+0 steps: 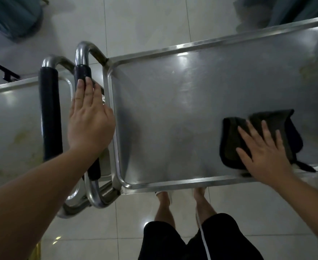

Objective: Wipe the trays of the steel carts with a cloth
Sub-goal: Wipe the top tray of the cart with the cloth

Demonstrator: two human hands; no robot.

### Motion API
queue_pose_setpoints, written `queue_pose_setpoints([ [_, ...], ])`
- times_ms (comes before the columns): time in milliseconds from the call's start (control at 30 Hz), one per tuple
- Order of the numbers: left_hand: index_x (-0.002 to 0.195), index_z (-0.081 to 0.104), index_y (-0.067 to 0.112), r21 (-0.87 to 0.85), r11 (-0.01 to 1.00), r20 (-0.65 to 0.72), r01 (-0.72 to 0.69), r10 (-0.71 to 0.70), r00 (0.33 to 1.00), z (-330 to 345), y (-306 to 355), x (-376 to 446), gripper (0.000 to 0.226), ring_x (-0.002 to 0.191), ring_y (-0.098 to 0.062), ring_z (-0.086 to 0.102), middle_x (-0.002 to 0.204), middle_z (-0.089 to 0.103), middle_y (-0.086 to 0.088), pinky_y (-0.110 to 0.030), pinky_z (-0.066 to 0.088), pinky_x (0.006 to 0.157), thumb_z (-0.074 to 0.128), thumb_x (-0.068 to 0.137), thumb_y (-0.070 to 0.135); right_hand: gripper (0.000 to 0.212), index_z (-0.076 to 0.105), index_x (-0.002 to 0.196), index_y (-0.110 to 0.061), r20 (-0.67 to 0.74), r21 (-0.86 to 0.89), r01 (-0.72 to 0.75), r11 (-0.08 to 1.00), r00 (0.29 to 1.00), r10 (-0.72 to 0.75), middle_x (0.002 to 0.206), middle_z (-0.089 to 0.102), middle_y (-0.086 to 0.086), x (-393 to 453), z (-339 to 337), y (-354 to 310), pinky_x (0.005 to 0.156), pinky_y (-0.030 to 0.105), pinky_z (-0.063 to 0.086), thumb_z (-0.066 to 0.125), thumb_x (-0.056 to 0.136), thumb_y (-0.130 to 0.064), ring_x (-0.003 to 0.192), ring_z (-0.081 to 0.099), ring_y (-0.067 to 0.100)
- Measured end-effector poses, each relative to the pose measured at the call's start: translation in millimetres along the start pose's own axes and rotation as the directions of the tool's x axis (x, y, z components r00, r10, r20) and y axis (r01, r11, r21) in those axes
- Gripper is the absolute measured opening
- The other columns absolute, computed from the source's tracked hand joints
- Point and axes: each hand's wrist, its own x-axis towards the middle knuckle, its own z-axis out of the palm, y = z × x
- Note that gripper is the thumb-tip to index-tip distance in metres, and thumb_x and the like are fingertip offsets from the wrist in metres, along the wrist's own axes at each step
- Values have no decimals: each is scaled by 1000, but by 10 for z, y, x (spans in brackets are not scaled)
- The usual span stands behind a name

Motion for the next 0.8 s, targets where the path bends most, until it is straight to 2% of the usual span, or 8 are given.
queue_pose_setpoints([
  [133,169,8,16,-24,1000,6,-10,11,1000,3,-7,3,64,160,-8,-17,177,-8,3,-39,-3,131,16,111,42,69,15,168,-28,-98,55,-195,979,975,200,176,10,-1,-527,365,-799,127,62,9,25,106,-56,162,2,31],
  [200,169,7,16,-23,1000,7,-20,20,1000,9,-19,3,64,160,-9,-18,177,-9,2,-39,-4,131,16,111,42,69,19,167,-27,-123,106,-211,972,967,223,175,15,0,-500,457,-1461,127,60,9,33,104,-52,162,6,32],
  [333,169,6,16,-34,999,1,-36,36,999,19,-41,7,64,160,-10,-17,177,-10,1,-39,-4,131,15,111,41,68,23,167,-26,-126,148,108,983,988,-89,175,15,-1,-374,620,-2741,127,61,7,39,104,-47,162,4,31],
  [400,169,5,16,-31,999,-4,-39,39,999,31,-52,12,65,160,-10,-17,177,-9,1,-39,-4,131,14,110,42,64,22,167,-24,-116,153,273,950,959,-257,175,14,1,-299,652,-3225,127,61,3,36,107,-44,162,-1,31],
  [467,169,6,15,-33,999,-12,-43,42,999,43,-67,19,65,160,-11,-17,177,-9,1,-39,-4,131,14,110,42,63,22,166,-21,-102,149,363,920,931,-351,174,16,4,-248,673,-3543,128,60,-1,35,108,-41,162,-4,31],
  [567,169,6,15,-39,998,-19,-51,51,999,63,-80,28,65,161,-11,-16,177,-8,0,-37,-6,130,15,110,41,61,22,167,-22,-132,153,403,903,913,-385,174,18,2,-228,692,-3586,129,58,1,32,110,-40,162,-2,29],
  [667,169,5,16,-43,997,-16,-63,63,998,77,-85,18,65,160,-10,-17,177,-8,0,-36,-8,129,16,110,42,61,28,165,-28,-142,136,432,892,899,-414,173,22,-4,-239,652,-3126,129,55,5,37,108,-45,162,2,22],
  [800,169,2,16,-54,996,-11,-69,68,998,64,-99,18,67,159,-9,-20,177,-10,1,-34,-10,128,15,110,44,68,30,164,-36,-169,97,176,980,973,-158,173,22,-10,-152,399,-1899,128,56,14,46,100,-53,161,13,22],
])
